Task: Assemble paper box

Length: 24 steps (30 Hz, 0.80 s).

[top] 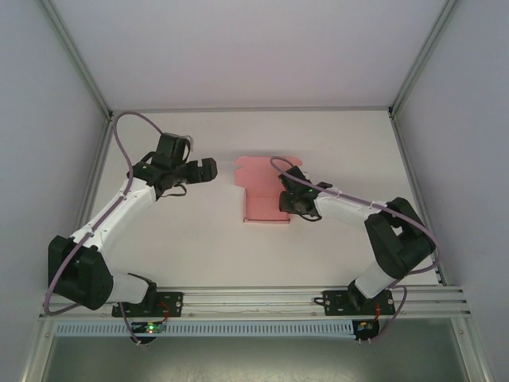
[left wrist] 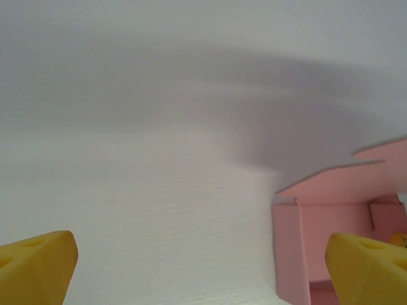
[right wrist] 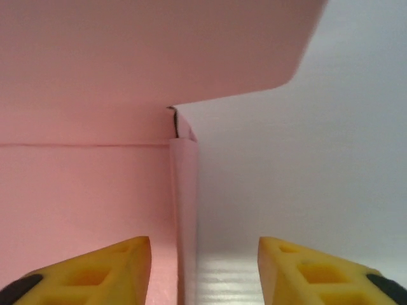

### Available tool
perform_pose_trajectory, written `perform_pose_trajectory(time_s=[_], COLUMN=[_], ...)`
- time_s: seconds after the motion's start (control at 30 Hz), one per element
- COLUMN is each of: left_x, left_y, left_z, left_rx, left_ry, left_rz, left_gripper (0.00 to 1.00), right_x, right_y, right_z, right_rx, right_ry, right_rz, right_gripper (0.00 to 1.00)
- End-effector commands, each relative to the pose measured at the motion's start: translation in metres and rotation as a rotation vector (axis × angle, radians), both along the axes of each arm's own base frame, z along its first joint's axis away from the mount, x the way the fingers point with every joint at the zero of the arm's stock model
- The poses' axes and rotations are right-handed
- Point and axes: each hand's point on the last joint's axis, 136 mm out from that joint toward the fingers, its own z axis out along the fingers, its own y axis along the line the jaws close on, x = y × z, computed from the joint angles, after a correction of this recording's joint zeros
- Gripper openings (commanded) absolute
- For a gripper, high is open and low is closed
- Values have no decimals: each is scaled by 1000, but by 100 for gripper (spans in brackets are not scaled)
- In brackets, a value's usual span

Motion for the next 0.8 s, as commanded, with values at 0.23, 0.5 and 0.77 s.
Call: perform_pose_trajectory(time_s=[0.23,0.5,0.77], left_x=[21,23,19], left_y=[-57,-108,-119], left_z=[4,-14,-35], left_rx=[-58,-197,-96], left_ry=[-108,-33,39], left_rz=[-414,-781,-851], left_gripper=[100,98,82], right_x=[30,59,67], right_y=[0,15,20], right_z=[101,121,109], right_rx=[43,164,212], right_ry=[-337,-484,-382], right_rz=[476,901,994], right_gripper=[98,97,56])
